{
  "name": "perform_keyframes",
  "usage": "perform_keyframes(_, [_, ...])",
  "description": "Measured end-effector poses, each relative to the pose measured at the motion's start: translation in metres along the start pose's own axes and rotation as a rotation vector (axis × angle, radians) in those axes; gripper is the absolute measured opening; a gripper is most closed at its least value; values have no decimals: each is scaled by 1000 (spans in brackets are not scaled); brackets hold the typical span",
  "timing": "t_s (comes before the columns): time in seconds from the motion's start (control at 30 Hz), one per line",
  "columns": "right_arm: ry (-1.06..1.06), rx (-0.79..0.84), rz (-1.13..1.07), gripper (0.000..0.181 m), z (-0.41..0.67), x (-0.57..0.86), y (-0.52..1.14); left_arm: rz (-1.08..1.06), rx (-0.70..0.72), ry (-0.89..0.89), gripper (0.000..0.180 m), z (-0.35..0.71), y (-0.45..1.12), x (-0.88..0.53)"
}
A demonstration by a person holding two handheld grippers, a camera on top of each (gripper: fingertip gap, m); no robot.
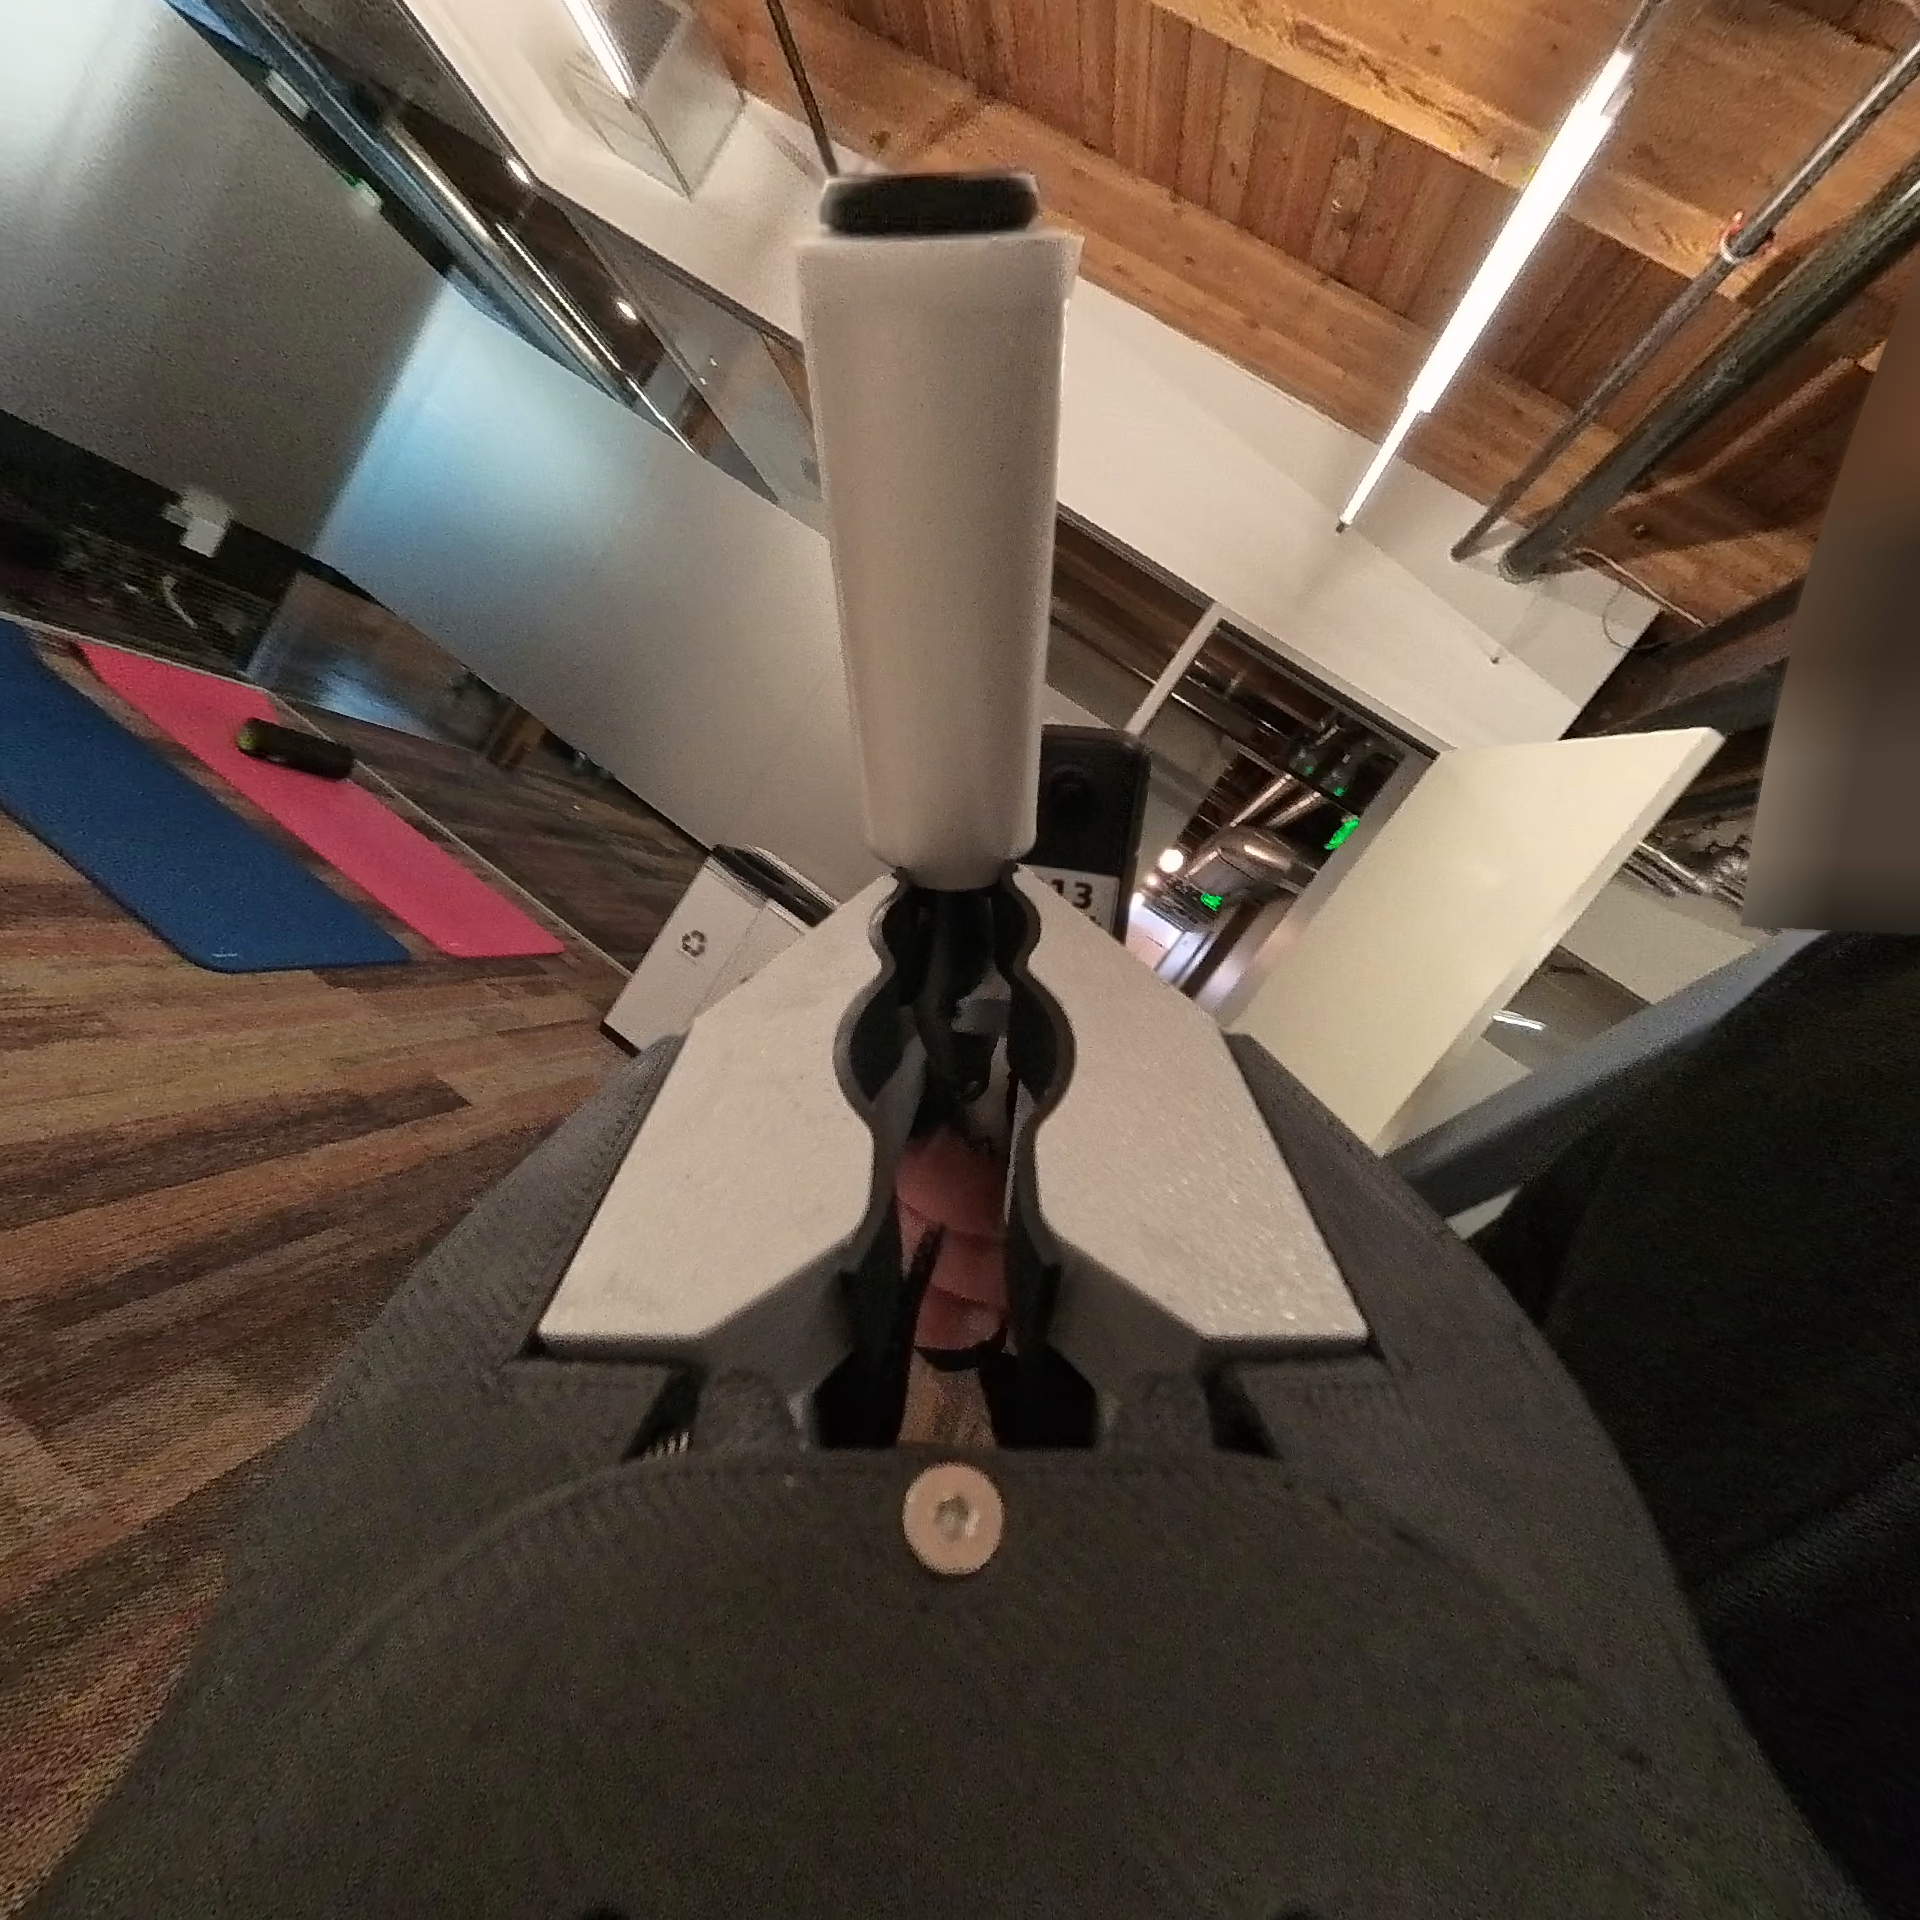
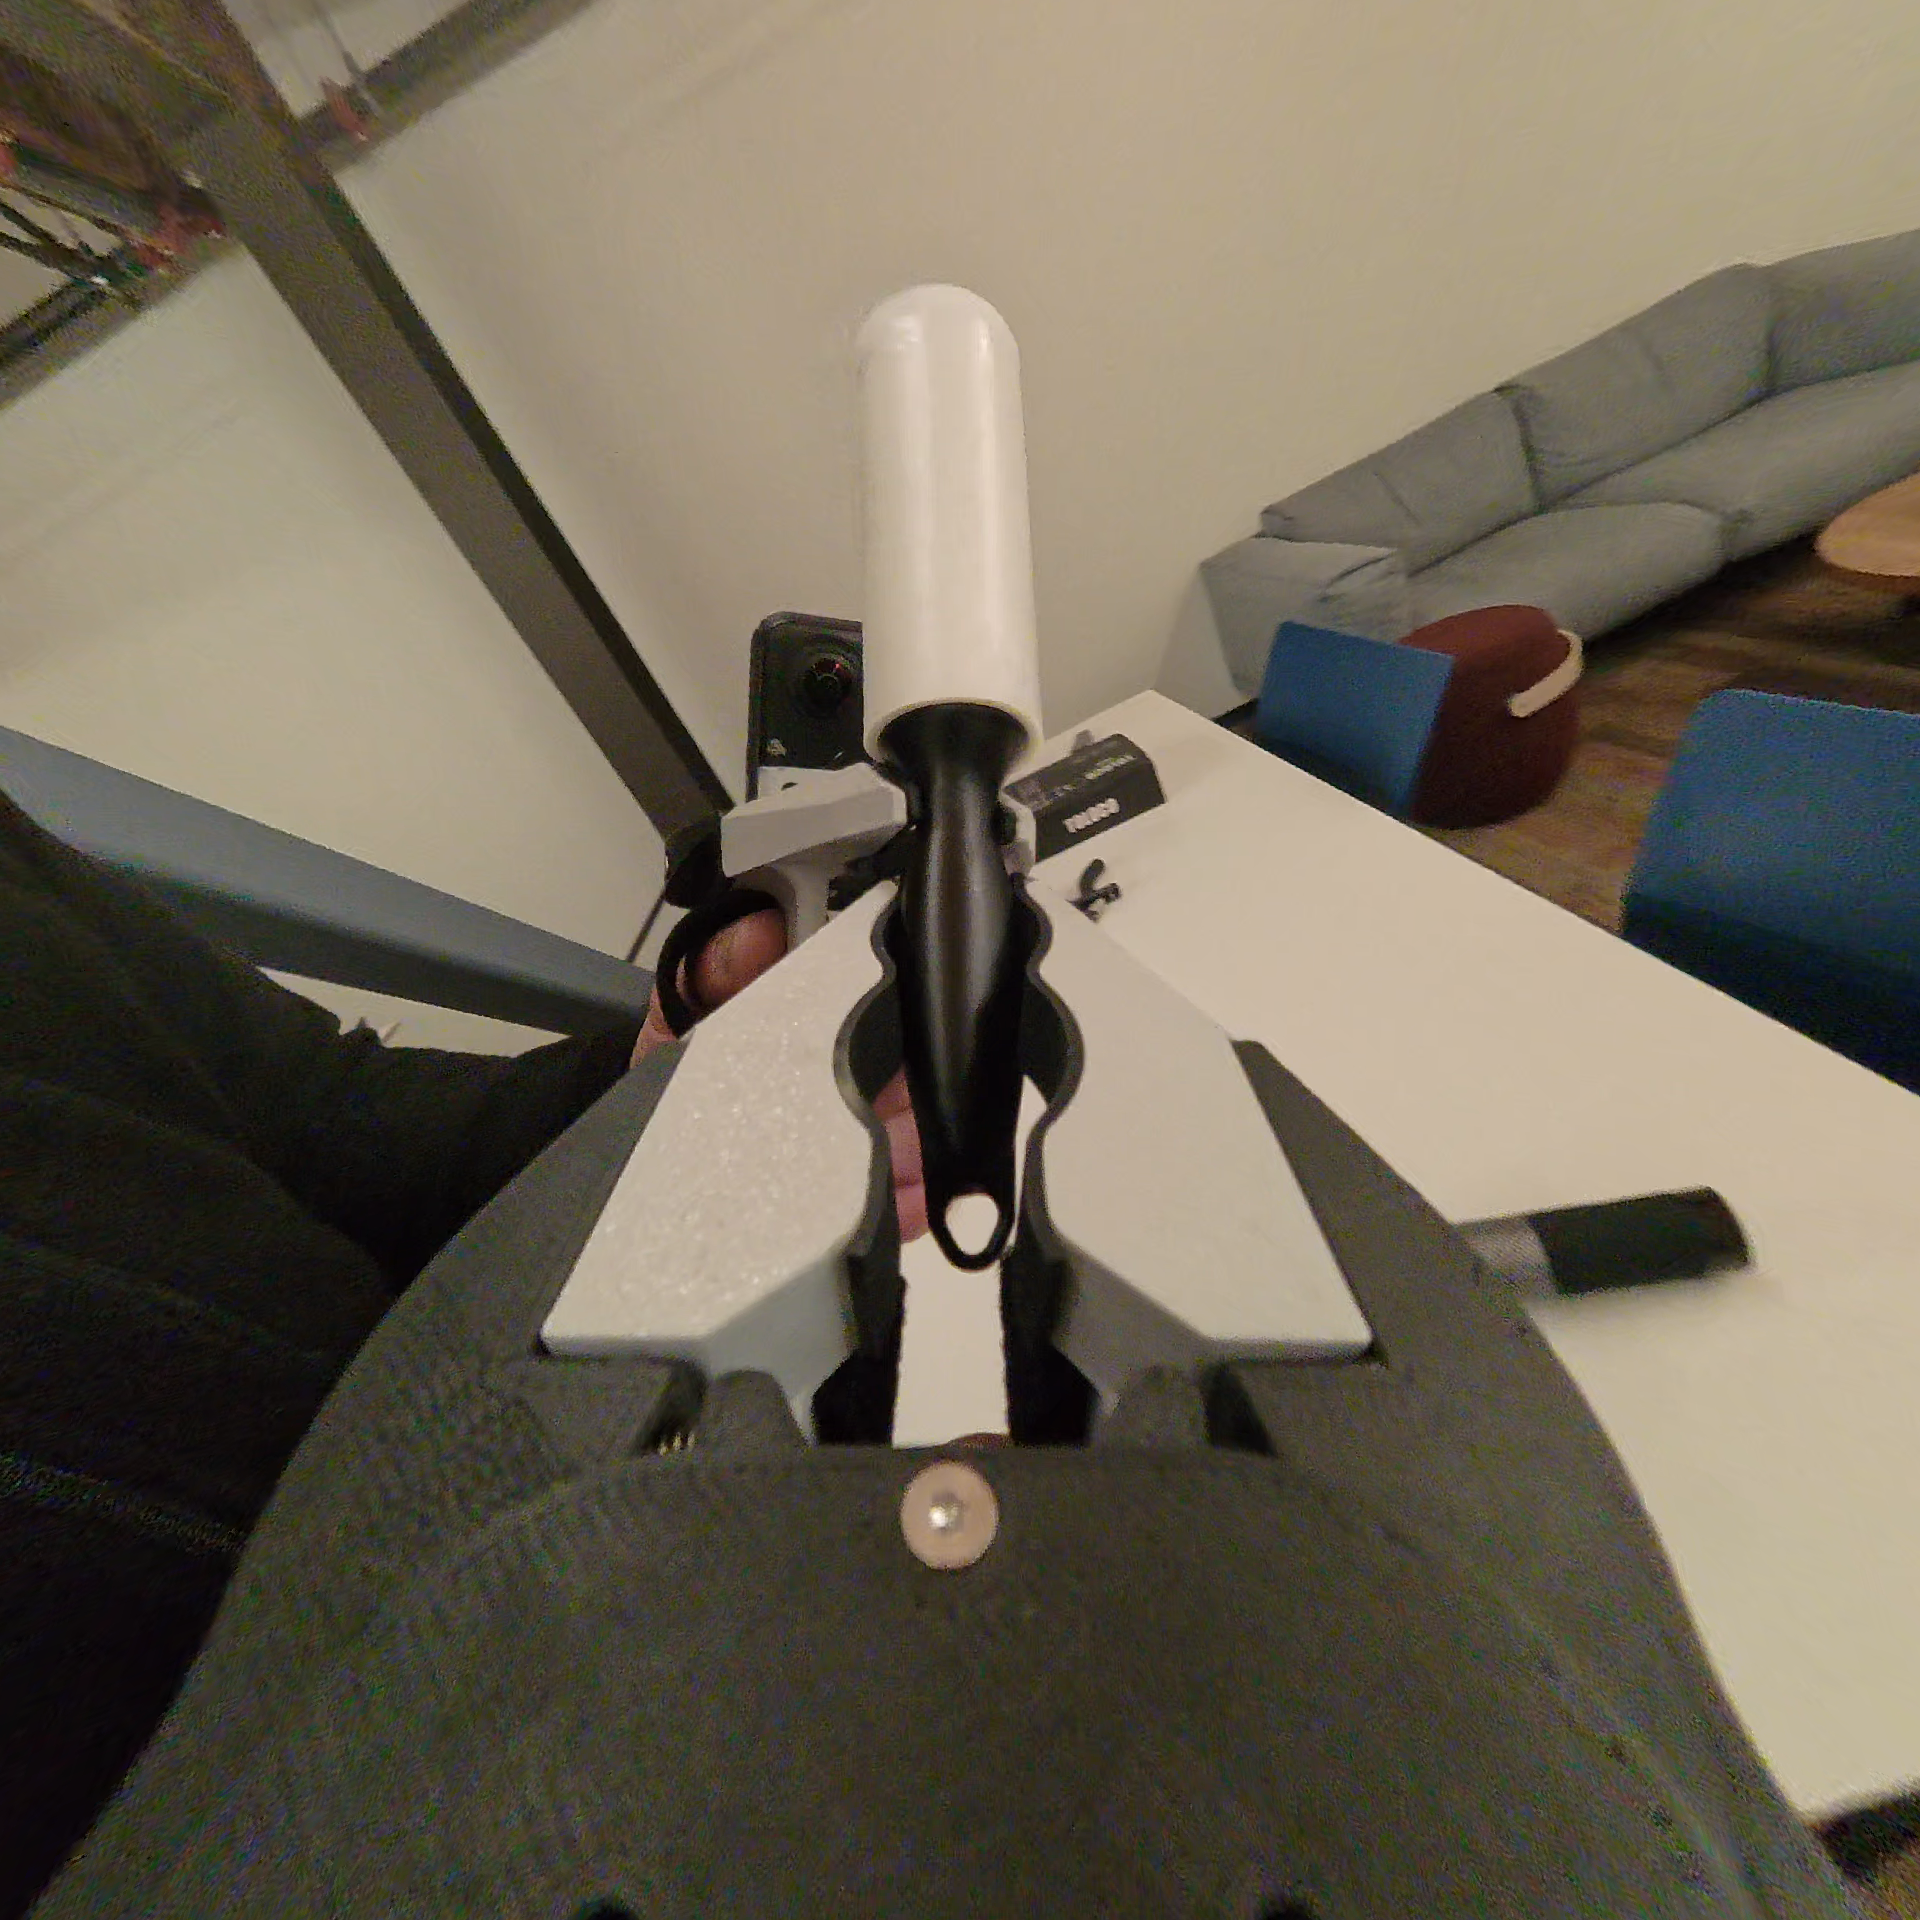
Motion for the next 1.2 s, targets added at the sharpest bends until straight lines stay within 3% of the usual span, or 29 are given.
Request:
perform_keyframes(0.17, [-25,16,-101,14,13,9,-69,-38,-85,1,17,-21,68,-2])
perform_keyframes(0.27, [0,67,-157,14,21,20,-115,-30,-124,13,42,-31,104,-3])
perform_keyframes(0.37, [-13,73,-208,13,29,30,-162,33,-157,64,50,-43,132,-8])
perform_keyframes(0.57, [-84,0,-324,13,42,35,-262,362,-286,319,47,-74,179,-46])
perform_keyframes(0.77, [-180,-136,-365,14,44,19,-322,582,-420,479,13,-101,251,-104])
perform_keyframes(0.87, [-203,-206,-353,14,42,12,-328,635,-454,458,23,-117,293,-135])
perform_keyframes(1.2, [-189,-498,-365,14,-9,25,-283,735,-767,515,33,-176,405,-224])
Point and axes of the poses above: each gripper's, where its closed fingertips meet, y out along the fingers, z out of its top, x = y × z across the jaws, the point moved 10 cm from there along -y, back along the fingers, and after that the axes turned 13 degrees about -y, right-handed, at the moved point
